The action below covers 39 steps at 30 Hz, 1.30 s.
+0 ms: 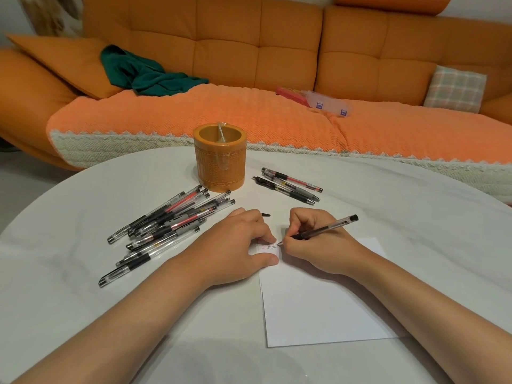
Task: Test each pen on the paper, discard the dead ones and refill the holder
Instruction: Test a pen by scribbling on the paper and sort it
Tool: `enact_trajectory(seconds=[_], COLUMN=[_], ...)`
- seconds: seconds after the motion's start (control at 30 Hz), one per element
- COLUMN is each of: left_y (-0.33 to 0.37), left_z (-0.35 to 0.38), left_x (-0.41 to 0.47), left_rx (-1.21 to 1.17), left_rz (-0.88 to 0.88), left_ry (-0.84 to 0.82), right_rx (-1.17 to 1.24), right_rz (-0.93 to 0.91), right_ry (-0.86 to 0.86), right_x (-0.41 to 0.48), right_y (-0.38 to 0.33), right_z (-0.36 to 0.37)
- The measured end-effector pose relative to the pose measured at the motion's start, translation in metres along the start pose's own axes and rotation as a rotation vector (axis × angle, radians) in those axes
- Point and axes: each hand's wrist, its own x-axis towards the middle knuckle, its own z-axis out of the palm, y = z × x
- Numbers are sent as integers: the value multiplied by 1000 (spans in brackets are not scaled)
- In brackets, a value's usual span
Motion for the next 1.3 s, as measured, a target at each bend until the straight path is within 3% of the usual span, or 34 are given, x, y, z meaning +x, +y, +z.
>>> enact_trajectory(seconds=[0.63,0.93,1.03,1.1,1.17,1.3], left_y=[0,-4,-9,-15,-22,-26], left_z=[1,0,-5,-11,-14,-7], left_x=[0,1,5,9,13,19], left_rx=[2,-52,-116,-56,56,271], left_rz=[7,-15,-27,-47,-70,-31], left_ry=[18,40,237,367,395,320], right_rx=[-8,451,451,393,336,544], right_rz=[13,56,41,-23,-67,122], right_ry=[-9,147,205,181,135,74], right_x=[0,3,6,6,7,10], right_y=[2,9,9,8,6,-5], right_z=[-1,-7,-10,-15,-19,-29])
